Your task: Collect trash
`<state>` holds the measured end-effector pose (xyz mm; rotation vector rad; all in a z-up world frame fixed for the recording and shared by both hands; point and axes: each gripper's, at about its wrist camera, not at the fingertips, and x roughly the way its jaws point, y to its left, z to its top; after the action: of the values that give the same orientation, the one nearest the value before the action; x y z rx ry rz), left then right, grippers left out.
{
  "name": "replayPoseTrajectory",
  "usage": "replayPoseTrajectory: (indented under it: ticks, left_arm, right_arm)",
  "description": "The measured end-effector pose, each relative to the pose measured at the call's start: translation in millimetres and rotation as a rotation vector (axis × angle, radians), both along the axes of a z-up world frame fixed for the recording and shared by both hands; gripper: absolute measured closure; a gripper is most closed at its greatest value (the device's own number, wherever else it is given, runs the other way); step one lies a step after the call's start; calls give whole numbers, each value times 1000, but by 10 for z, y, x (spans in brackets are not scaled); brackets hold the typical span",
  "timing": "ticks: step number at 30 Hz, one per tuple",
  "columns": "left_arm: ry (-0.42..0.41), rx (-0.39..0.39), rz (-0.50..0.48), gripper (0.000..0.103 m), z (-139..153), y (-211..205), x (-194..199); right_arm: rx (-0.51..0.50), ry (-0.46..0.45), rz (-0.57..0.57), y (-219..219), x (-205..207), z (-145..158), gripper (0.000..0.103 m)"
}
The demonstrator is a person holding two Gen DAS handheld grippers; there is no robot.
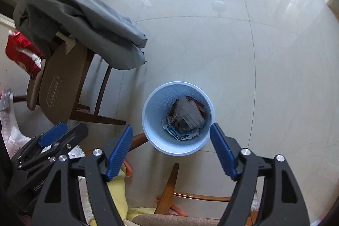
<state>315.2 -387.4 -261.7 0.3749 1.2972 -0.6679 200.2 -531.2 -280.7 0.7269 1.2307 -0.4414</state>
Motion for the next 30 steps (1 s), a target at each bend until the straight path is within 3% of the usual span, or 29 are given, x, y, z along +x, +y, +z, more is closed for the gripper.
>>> replayPoseTrajectory:
  ticks: [7,17,22,30]
  left_arm:
    - [-77,-38,-8,35,372,146,-183]
    - [-261,-134,20,35,1104,728,-725]
    - [-352,-231,93,35,1447,1209,-1062]
    - [-519,-314,227,34,2003,1969,-1551]
  right_arm:
    - [-55,-46,25,196,-119,316,29]
    - [-117,-276,46,706,-738,1118,29]
    - [-185,-392,97,1070,-972,1502,29]
    - [-310,-554,218,1727,-1328,2018,29]
